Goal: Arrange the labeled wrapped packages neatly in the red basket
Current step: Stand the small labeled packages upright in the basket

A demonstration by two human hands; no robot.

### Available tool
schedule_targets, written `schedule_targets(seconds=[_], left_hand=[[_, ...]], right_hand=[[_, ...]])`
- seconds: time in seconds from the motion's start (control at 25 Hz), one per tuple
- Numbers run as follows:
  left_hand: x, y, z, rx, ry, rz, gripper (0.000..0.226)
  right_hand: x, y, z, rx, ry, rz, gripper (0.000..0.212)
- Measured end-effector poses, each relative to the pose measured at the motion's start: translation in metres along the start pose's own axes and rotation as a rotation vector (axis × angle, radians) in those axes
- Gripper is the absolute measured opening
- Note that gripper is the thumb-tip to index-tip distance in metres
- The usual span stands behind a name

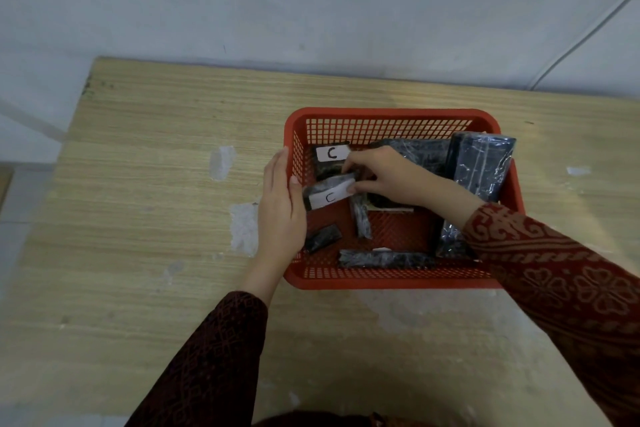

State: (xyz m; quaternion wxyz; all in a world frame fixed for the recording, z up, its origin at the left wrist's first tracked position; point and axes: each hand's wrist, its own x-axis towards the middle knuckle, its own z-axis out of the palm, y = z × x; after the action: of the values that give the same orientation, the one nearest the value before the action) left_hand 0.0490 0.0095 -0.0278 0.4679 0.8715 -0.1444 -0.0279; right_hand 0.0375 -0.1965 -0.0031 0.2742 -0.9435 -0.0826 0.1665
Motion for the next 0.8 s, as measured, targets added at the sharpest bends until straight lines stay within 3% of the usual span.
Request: schedule_targets(seconds=[0.32, 0.52, 0.8], left_hand=[[0.0, 0.0, 0.0, 0.001, 0.0, -0.002, 0.046], [0.0, -0.001, 0.001, 0.005, 0.001, 0.003, 0.046], [0.001, -0.002, 0.001, -0.003, -0.004, -0.009, 0.046]], right_hand=[[0.003, -0.012, 0.014, 0.106, 0.107, 0.188, 0.029], [0.015, -0.01, 0.019, -0.332, 0.112, 0.201, 0.027], [0.025, -0.012, 0.022, -0.439, 0.113, 0.216, 0.02]])
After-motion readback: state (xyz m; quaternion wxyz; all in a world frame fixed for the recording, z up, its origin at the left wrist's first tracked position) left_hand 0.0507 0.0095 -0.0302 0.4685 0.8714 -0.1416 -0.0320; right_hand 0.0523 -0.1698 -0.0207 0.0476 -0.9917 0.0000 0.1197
